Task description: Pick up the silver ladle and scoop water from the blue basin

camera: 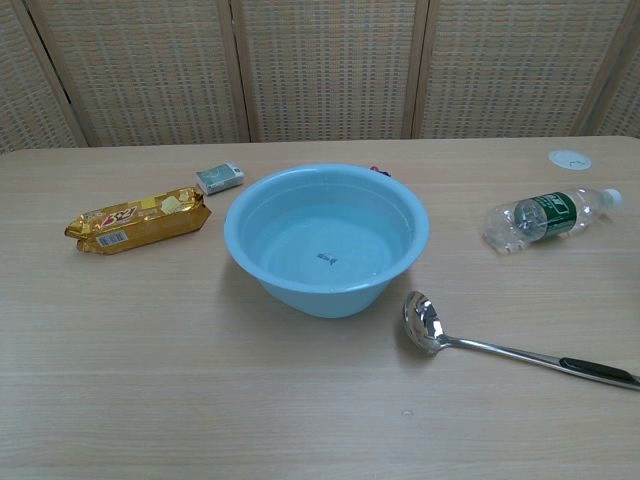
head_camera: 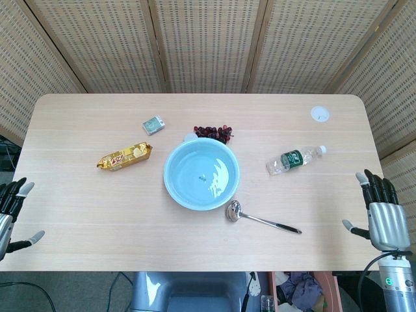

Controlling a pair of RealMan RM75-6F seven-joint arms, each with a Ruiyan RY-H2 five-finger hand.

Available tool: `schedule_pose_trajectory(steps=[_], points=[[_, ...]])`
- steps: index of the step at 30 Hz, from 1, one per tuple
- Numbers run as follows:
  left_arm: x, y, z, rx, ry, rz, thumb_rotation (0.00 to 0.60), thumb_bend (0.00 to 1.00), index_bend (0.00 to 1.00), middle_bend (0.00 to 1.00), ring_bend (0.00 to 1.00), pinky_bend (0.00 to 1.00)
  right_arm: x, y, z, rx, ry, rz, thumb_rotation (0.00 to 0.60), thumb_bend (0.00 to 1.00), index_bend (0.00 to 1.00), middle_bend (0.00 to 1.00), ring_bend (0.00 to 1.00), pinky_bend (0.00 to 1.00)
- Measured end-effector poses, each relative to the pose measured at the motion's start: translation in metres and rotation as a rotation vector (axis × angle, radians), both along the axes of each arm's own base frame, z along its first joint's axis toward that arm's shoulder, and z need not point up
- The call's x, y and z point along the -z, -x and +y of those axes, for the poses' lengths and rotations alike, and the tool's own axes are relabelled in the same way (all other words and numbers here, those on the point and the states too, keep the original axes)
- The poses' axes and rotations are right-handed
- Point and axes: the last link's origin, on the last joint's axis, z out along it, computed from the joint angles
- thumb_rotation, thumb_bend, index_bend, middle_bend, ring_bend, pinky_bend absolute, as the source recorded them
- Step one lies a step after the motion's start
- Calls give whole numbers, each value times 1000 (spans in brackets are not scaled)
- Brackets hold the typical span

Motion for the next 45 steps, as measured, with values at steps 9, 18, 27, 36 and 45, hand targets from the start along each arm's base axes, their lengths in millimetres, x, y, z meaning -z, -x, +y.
schedule_pose_trajectory(steps=[9,18,27,36,45], points=[[1,1,0,-7,12,2,600,0,0,0,0,0,5,-3,0,-1,-17,-19,600,0,0,15,23,1],[0,2,6,-21,3,0,600,0,0,0,0,0,47,-22,-22,-81,-259,4,600,0,30,752,789,885],[3,3,12,-43,6,7,600,0,0,0,0,0,97,-41,-40,-79,-454,75,600,0,314,880,902,1000],[2,5,15,-57,7,2,600,0,0,0,0,0,148,-56,-50,22,-488,124,600,0,372,895,922,1000],[1,6,16,-57,7,0,600,0,0,0,0,0,191,-65,-58,143,-527,154,600,20,419,895,922,1000]])
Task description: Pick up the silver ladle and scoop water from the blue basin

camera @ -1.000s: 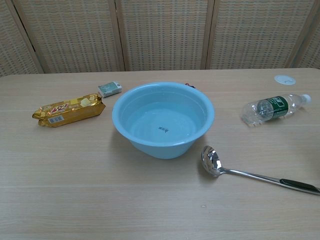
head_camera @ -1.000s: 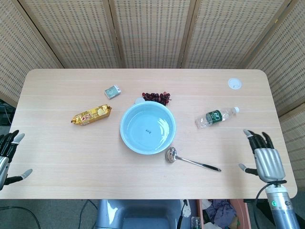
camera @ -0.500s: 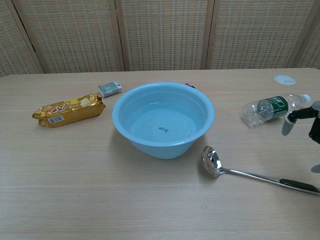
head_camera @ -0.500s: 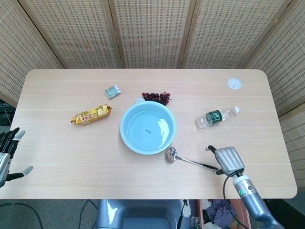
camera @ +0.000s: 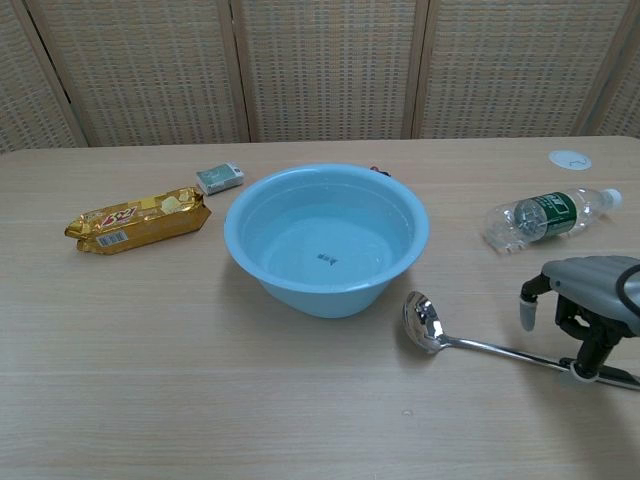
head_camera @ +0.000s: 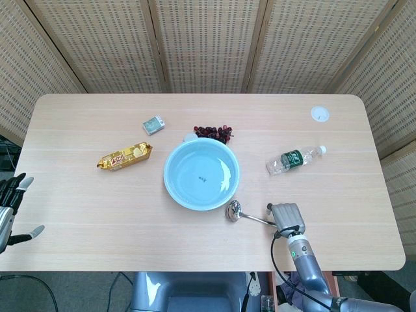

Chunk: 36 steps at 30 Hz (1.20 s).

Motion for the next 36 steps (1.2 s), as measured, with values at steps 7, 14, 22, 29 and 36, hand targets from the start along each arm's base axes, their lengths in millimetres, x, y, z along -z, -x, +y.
schedule_pose_trajectory(steps=[7,14,22,29,36], points=[[0,1,1,-3,-1,-3,600,0,0,0,0,0,4,7,-5,41,18,4,600,59,439,895,922,1000],[1,0,1,-2,4,1,600,0,0,0,0,0,4,14,-6,54,21,16,600,63,447,895,922,1000],[1,0,1,-2,4,-1,600,0,0,0,0,0,8,23,-8,51,39,34,600,65,452,895,922,1000],[2,0,1,-3,5,-1,600,0,0,0,0,0,12,28,-18,59,73,39,600,76,461,895,922,1000],[3,0,1,-1,6,2,600,0,0,0,0,0,9,30,-25,54,106,49,600,129,461,895,922,1000]])
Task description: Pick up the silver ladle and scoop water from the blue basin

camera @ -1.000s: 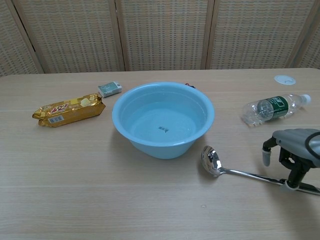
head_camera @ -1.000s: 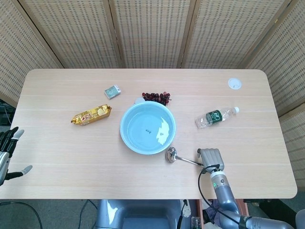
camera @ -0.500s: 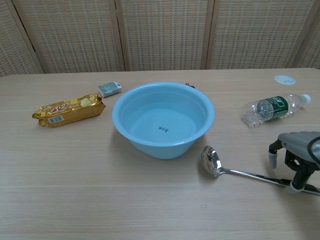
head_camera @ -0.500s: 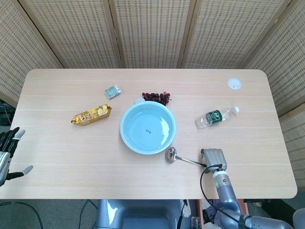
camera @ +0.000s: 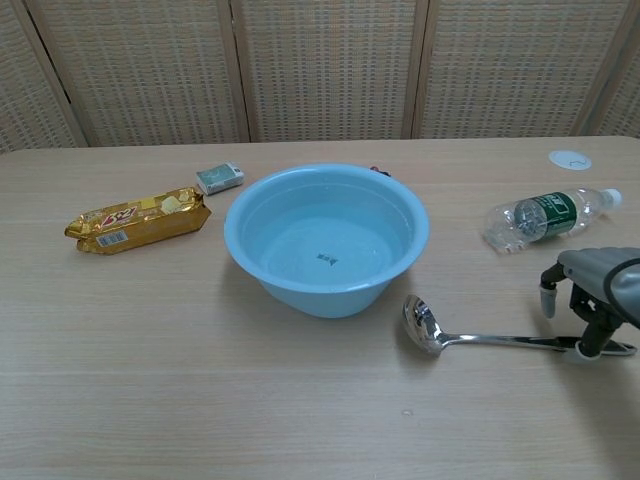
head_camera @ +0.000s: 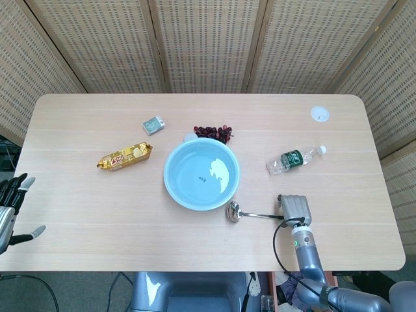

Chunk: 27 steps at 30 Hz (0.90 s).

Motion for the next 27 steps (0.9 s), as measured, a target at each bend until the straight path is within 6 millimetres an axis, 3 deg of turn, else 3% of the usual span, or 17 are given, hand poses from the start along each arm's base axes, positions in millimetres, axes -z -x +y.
schedule_pose_trajectory(steps=[14,27], points=[[1,0,0,-3,2,2,600,0,0,0,0,0,-2,-2,0,33,-44,-51,600,245,482,895,922,1000],[2,0,1,-4,7,5,600,0,0,0,0,0,-3,-2,-1,34,-35,-54,600,255,494,895,922,1000]])
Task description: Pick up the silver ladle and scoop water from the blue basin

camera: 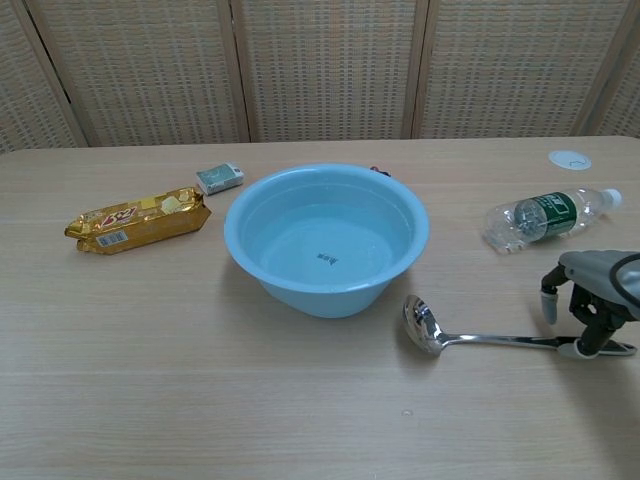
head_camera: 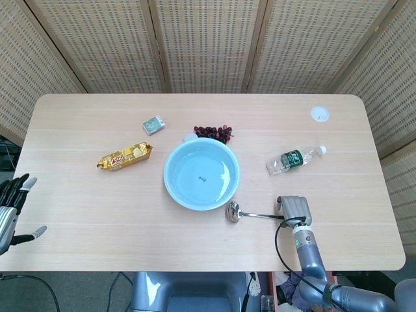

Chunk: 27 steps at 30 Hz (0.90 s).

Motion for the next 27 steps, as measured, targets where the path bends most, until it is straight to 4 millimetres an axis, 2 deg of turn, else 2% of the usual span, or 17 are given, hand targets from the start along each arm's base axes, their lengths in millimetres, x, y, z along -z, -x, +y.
schedule_pose_trajectory(steps=[9,27], points=[[0,0,-1,0,-2,-1,600,0,0,0,0,0,2,0,1,-1,-8,-7,600,301,494,895,922,1000],[2,-1,-1,0,0,4,600,0,0,0,0,0,6,5,4,4,-24,-26,600,302,502,895,922,1000]])
